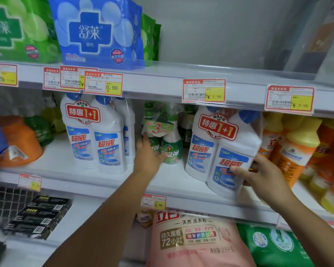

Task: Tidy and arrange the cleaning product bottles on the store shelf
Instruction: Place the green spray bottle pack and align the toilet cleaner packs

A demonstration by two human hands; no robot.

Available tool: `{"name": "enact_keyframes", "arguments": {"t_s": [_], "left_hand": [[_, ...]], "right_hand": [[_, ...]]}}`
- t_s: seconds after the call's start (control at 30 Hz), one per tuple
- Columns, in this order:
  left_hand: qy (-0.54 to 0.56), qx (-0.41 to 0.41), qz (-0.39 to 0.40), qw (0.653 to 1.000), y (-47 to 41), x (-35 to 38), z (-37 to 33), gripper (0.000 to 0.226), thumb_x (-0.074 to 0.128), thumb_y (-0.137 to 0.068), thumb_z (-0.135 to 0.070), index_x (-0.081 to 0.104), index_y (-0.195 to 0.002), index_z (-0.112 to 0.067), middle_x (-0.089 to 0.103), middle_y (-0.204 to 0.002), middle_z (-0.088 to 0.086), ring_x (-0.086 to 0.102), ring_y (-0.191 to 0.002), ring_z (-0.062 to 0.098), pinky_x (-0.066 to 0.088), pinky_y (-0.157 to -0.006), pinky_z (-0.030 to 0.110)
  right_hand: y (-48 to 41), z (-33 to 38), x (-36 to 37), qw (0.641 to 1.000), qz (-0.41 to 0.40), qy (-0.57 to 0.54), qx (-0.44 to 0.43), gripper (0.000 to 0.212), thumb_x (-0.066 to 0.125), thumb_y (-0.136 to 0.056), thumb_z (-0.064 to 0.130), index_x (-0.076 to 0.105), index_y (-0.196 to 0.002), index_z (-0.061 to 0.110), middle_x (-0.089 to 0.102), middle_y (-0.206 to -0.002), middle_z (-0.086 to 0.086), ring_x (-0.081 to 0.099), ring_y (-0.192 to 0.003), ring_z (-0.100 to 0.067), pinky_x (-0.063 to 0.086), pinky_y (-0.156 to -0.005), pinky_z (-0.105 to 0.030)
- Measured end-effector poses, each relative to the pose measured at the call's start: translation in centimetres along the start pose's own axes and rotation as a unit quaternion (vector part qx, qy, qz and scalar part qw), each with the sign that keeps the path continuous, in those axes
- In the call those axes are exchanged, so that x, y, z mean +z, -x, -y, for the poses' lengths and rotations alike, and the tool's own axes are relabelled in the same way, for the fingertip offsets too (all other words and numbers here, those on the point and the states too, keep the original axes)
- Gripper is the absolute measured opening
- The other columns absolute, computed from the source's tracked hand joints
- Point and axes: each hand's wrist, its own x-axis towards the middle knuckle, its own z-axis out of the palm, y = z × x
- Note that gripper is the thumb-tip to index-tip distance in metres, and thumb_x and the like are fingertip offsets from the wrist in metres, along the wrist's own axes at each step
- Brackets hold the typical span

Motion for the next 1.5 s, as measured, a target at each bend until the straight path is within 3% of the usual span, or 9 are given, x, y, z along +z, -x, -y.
{"name": "enact_keyframes", "arguments": {"t_s": [0.13, 0.33, 0.43, 0.53, 0.67, 0.77, 1.0, 1.37, 1.5], "left_hand": [[-0.048, 0.054, 0.021, 0.997, 3.2, -3.8, 0.9, 0.065, 0.064, -0.087, -0.032, 0.034, -0.144, -0.021, 0.042, -0.144, 0.002, 0.047, -0.126, 0.021, 0.040, -0.105, 0.037], [-0.075, 0.099, -0.129, 0.984, 6.4, -9.7, 2.5, 0.045, 0.065, -0.087, -0.027, 0.051, -0.130, -0.021, 0.053, -0.119, 0.000, 0.055, -0.102, 0.017, 0.048, -0.091, 0.033], [-0.115, 0.088, -0.152, 0.978, 6.7, -11.4, 4.9, 0.054, 0.068, -0.084, -0.026, 0.047, -0.133, -0.018, 0.048, -0.131, 0.006, 0.047, -0.119, 0.023, 0.038, -0.100, 0.031], [-0.133, 0.023, -0.119, 0.984, 6.5, -11.9, 6.5, 0.074, 0.068, -0.084, -0.032, 0.029, -0.146, -0.020, 0.027, -0.153, 0.007, 0.029, -0.139, 0.025, 0.028, -0.110, 0.037], [-0.110, 0.010, -0.100, 0.989, 5.8, -11.2, 6.6, 0.088, 0.066, -0.085, -0.036, 0.007, -0.150, -0.029, 0.005, -0.160, 0.000, 0.014, -0.145, 0.018, 0.027, -0.111, 0.033], [-0.098, 0.005, -0.084, 0.992, 5.3, -10.5, 6.1, 0.089, 0.064, -0.086, -0.038, 0.002, -0.150, -0.031, -0.003, -0.160, -0.002, 0.014, -0.145, 0.017, 0.029, -0.109, 0.033], [-0.090, 0.012, -0.084, 0.992, 4.5, -10.4, 5.9, 0.087, 0.061, -0.088, -0.037, 0.000, -0.150, -0.029, -0.002, -0.160, -0.005, 0.021, -0.143, 0.015, 0.033, -0.107, 0.030], [-0.108, 0.029, -0.077, 0.991, 4.9, -10.7, 6.9, 0.085, 0.059, -0.089, -0.040, 0.001, -0.150, -0.031, -0.004, -0.160, -0.011, 0.012, -0.143, 0.006, 0.029, -0.103, 0.022], [-0.102, 0.025, -0.068, 0.992, 5.4, -10.7, 6.8, 0.085, 0.060, -0.088, -0.039, 0.002, -0.150, -0.032, -0.005, -0.159, -0.012, 0.011, -0.143, 0.005, 0.026, -0.101, 0.019]], "right_hand": [[-0.1, 0.6, 1.0, 0.998, 0.049, -0.023, -0.007, 0.030, 0.074, -0.078, 0.013, 0.064, -0.103, 0.027, 0.074, -0.094, 0.008, 0.071, -0.084, -0.006, 0.055, -0.060, -0.018], [-0.7, 2.0, 4.8, 0.993, 0.113, -0.038, -0.013, 0.032, 0.075, -0.076, 0.016, 0.063, -0.105, 0.026, 0.074, -0.099, 0.006, 0.071, -0.090, -0.011, 0.059, -0.076, -0.035], [-0.9, 2.8, 7.0, 0.989, 0.138, -0.055, -0.018, 0.033, 0.074, -0.078, 0.012, 0.063, -0.107, 0.022, 0.074, -0.100, 0.003, 0.072, -0.089, -0.010, 0.058, -0.075, -0.031], [-1.0, 3.4, 9.6, 0.989, 0.131, -0.053, -0.039, 0.030, 0.074, -0.079, 0.013, 0.063, -0.103, 0.027, 0.074, -0.098, 0.007, 0.070, -0.086, -0.005, 0.054, -0.072, -0.026], [-1.7, 3.6, 12.3, 0.991, 0.118, -0.051, -0.048, 0.028, 0.075, -0.079, 0.017, 0.061, -0.099, 0.031, 0.073, -0.098, 0.009, 0.069, -0.090, -0.006, 0.056, -0.075, -0.029], [-2.2, 3.8, 13.6, 0.991, 0.114, -0.052, -0.056, 0.026, 0.074, -0.080, 0.018, 0.059, -0.096, 0.032, 0.071, -0.096, 0.012, 0.068, -0.088, -0.002, 0.056, -0.069, -0.018], [-3.8, 4.5, 16.4, 0.990, 0.118, -0.053, -0.064, 0.027, 0.072, -0.082, 0.019, 0.058, -0.104, 0.027, 0.069, -0.097, 0.015, 0.064, -0.082, 0.008, 0.051, -0.063, -0.009], [-6.9, 6.2, 21.7, 0.987, 0.145, -0.029, -0.065, 0.040, 0.071, -0.083, 0.025, 0.055, -0.119, 0.020, 0.067, -0.113, 0.003, 0.064, -0.094, -0.012, 0.051, -0.081, -0.027], [-6.3, 5.9, 22.1, 0.986, 0.144, -0.050, -0.071, 0.042, 0.074, -0.081, 0.022, 0.055, -0.119, 0.022, 0.066, -0.105, 0.009, 0.064, -0.089, -0.005, 0.048, -0.074, -0.017]]}}
